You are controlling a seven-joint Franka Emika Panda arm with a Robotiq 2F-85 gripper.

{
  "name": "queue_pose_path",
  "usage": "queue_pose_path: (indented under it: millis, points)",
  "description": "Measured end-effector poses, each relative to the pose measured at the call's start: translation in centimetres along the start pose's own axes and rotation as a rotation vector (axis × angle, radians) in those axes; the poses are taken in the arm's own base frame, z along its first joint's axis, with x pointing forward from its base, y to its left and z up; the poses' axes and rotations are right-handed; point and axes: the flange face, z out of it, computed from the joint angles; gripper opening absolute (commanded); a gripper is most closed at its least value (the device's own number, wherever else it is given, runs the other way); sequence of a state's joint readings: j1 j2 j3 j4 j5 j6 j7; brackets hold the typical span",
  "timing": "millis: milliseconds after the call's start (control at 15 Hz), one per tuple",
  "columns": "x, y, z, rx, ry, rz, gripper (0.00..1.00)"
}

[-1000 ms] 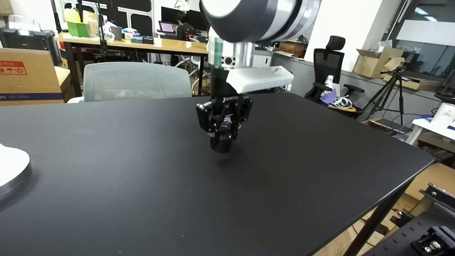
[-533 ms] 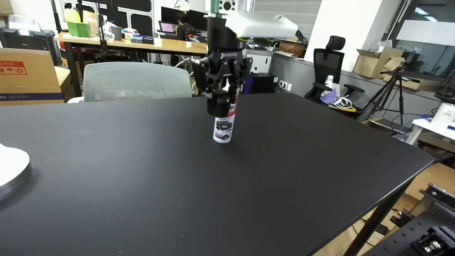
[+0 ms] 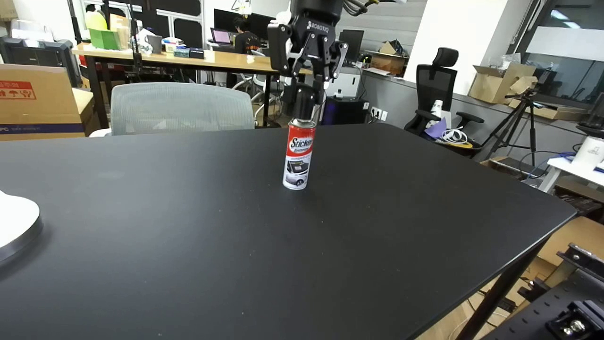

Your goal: Pick up the lid and close the bottle

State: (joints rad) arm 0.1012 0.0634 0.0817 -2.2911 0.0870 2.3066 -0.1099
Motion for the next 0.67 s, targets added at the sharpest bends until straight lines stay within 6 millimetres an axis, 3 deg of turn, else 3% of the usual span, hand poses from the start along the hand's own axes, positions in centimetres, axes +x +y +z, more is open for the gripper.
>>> queue_pose_path:
  millis: [667]
  points:
    - [1.5,2.4,-2.6,0.013,-0.010,0.038,0.32]
